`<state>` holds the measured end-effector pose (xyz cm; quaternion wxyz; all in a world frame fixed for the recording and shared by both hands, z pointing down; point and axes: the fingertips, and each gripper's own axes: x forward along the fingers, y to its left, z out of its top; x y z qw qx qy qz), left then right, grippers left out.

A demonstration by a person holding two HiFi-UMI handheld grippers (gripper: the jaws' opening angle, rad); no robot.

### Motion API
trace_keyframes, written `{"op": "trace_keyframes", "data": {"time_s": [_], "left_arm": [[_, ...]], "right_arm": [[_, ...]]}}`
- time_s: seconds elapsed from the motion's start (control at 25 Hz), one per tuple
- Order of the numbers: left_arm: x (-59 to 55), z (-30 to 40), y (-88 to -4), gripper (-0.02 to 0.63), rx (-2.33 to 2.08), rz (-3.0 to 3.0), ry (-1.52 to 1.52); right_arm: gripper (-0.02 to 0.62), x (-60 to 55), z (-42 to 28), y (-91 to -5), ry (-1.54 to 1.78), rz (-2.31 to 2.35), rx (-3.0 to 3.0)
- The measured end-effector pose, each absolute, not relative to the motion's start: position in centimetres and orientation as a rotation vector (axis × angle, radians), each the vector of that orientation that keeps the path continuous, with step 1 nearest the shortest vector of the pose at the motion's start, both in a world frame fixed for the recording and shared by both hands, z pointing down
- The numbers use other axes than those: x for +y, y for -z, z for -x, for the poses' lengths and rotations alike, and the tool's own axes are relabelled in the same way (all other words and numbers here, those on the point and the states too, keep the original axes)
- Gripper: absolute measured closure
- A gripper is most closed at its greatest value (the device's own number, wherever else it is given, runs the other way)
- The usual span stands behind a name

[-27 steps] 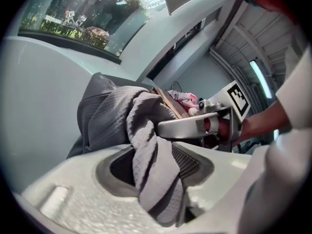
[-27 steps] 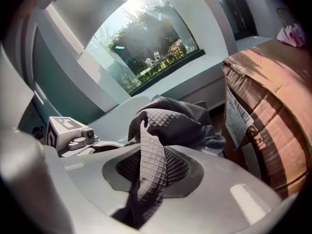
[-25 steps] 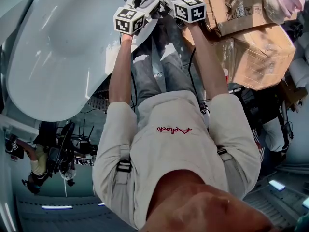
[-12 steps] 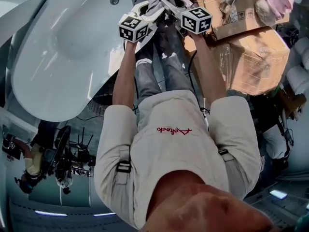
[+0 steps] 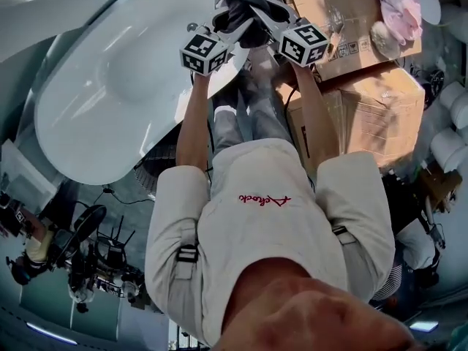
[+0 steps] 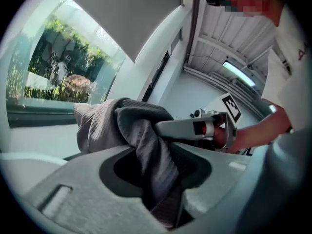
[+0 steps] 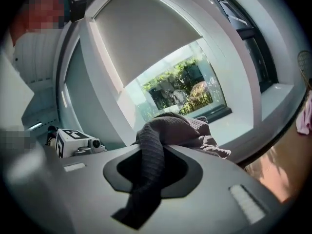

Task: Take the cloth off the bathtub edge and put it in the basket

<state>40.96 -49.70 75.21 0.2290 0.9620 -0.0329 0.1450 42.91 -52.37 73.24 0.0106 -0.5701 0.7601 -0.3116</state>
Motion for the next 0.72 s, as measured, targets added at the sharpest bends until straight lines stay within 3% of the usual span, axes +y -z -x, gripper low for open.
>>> {"op": "trace_keyframes", "data": {"time_s": [0.72], "left_arm": [[-54.6,-37.6,-50.7,0.443,-0.316,-2.929,-0.163]], "right_arm": [[0.517,-56.7,-39.1,-47.8,0.463,1.631,2.534]]}}
